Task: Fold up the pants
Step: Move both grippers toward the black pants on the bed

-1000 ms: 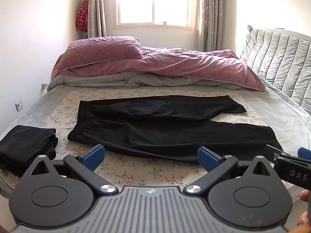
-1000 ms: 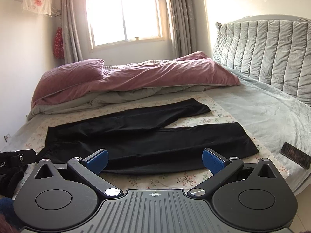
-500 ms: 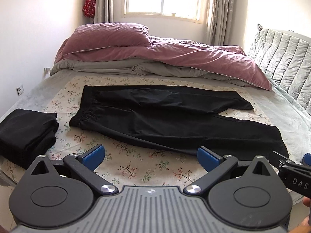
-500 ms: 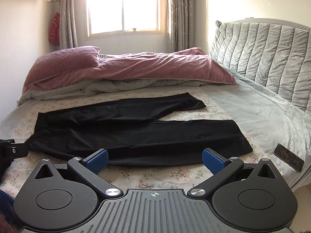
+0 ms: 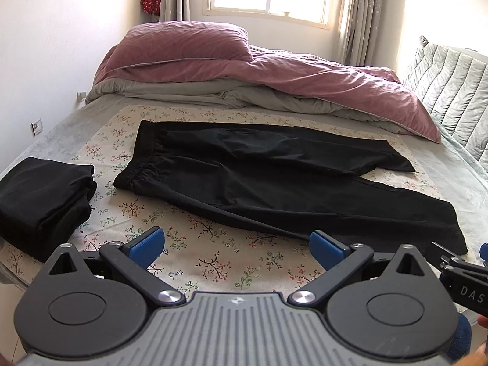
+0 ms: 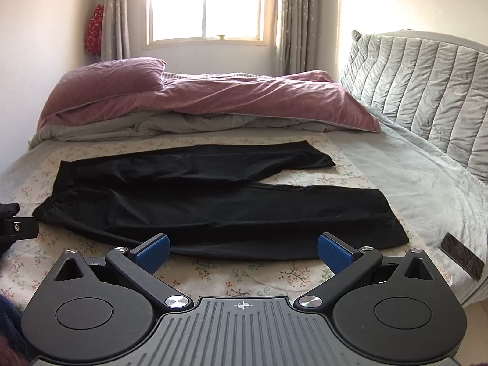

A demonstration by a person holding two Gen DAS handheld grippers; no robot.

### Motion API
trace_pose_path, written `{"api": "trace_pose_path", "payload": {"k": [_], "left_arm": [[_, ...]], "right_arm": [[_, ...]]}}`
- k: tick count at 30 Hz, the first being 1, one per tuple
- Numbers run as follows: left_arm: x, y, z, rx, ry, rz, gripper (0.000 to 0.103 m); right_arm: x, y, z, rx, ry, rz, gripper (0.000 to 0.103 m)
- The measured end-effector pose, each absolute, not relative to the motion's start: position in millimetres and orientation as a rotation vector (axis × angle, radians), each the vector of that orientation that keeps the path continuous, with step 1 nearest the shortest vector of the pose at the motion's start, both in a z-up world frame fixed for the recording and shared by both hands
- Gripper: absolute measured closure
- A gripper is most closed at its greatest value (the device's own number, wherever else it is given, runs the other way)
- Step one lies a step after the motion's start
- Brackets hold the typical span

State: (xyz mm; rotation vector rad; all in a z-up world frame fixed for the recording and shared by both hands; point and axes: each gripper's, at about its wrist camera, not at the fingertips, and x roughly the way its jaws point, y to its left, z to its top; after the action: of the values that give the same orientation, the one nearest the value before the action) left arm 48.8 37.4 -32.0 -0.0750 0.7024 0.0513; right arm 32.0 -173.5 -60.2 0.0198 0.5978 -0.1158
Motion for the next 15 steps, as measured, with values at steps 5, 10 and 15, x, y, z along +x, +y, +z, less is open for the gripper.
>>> {"api": "trace_pose_path", "payload": {"k": [5, 10, 15], "left_arm": [[65, 40, -39, -0.078, 0.724, 0.055, 0.0], [81, 46, -45, -0.077, 0.743, 0.063, 0.0], [130, 94, -64, -0.21, 0.859, 0.07, 0.0]], "right_arm": [[53, -164, -68, -0.02, 0.568, -0.111, 0.0], [71, -156, -77, -0.033, 0.6, -0.09, 0.0], [97, -154, -85, -0.076, 0.609, -0.055, 0.0]]}}
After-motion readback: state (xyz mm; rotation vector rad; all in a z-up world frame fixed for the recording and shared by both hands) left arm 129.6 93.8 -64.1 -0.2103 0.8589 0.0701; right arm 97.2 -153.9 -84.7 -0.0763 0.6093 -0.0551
